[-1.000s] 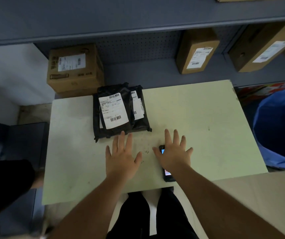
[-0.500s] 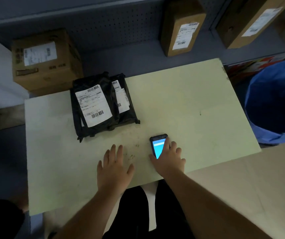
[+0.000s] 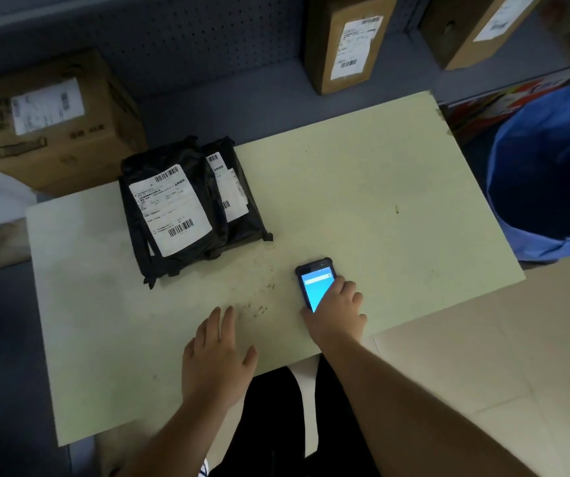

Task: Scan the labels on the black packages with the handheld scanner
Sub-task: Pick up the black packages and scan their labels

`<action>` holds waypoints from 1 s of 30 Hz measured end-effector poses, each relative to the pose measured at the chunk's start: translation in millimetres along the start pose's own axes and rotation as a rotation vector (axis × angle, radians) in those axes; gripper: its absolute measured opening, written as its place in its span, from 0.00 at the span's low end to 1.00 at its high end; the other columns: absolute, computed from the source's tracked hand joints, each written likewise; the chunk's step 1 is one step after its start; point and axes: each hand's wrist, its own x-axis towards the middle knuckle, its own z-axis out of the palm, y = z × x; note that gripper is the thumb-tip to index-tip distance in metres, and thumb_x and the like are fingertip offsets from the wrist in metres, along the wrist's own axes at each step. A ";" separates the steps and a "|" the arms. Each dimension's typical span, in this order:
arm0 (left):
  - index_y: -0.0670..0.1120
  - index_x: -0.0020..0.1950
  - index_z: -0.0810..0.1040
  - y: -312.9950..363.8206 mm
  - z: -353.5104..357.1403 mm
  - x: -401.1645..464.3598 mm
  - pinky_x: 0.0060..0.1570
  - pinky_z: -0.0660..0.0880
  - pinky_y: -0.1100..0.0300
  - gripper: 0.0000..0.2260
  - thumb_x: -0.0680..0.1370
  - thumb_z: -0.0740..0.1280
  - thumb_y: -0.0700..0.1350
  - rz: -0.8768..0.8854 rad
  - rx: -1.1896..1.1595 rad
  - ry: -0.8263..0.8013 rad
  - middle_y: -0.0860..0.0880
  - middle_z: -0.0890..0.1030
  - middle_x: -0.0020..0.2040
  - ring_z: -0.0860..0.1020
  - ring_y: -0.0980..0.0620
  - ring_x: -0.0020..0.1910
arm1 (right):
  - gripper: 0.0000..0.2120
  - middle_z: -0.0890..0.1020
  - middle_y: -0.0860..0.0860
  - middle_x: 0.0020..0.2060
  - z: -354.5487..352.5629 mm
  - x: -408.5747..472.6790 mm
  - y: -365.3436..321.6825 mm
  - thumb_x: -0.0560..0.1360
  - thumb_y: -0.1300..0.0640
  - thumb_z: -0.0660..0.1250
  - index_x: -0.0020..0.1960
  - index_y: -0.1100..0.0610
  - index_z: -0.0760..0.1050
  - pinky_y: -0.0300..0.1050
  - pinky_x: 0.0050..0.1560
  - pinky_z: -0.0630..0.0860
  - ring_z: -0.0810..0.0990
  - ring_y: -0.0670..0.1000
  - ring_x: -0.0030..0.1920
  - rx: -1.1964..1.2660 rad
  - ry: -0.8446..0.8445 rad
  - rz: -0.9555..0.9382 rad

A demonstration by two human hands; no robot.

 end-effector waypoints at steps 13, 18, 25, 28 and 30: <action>0.51 0.86 0.50 4.4 -19.0 -3.3 0.75 0.67 0.50 0.38 0.81 0.59 0.63 0.001 -0.043 0.050 0.47 0.58 0.86 0.62 0.47 0.82 | 0.38 0.78 0.51 0.66 -34.4 -3.4 -4.3 0.73 0.43 0.77 0.76 0.52 0.62 0.56 0.61 0.75 0.80 0.57 0.65 0.010 -0.037 -0.029; 0.50 0.86 0.52 5.2 -42.6 0.9 0.74 0.68 0.50 0.36 0.82 0.60 0.61 0.002 -0.096 0.116 0.48 0.60 0.85 0.64 0.47 0.81 | 0.40 0.78 0.51 0.67 -56.7 -5.0 -15.0 0.72 0.44 0.80 0.76 0.53 0.63 0.54 0.62 0.78 0.80 0.57 0.65 0.041 -0.021 -0.081; 0.47 0.80 0.67 3.2 -87.7 15.3 0.66 0.74 0.47 0.31 0.79 0.67 0.56 -0.106 -0.254 0.276 0.47 0.72 0.78 0.74 0.44 0.73 | 0.38 0.79 0.53 0.64 -85.9 -10.1 -42.2 0.69 0.47 0.83 0.70 0.54 0.66 0.56 0.59 0.85 0.81 0.58 0.62 0.126 0.021 -0.163; 0.45 0.80 0.69 -2.4 -104.1 26.0 0.67 0.74 0.45 0.31 0.79 0.67 0.55 -0.162 -0.360 0.371 0.44 0.73 0.77 0.74 0.42 0.74 | 0.35 0.79 0.53 0.59 -97.3 -13.5 -57.0 0.67 0.48 0.82 0.66 0.54 0.66 0.59 0.55 0.86 0.81 0.59 0.58 0.138 0.033 -0.207; 0.45 0.80 0.68 -9.0 -113.2 34.8 0.69 0.74 0.44 0.31 0.80 0.67 0.55 -0.204 -0.411 0.411 0.44 0.73 0.77 0.73 0.42 0.74 | 0.33 0.79 0.53 0.57 -104.1 -15.2 -66.5 0.66 0.49 0.81 0.63 0.53 0.66 0.60 0.53 0.87 0.81 0.59 0.56 0.149 0.035 -0.237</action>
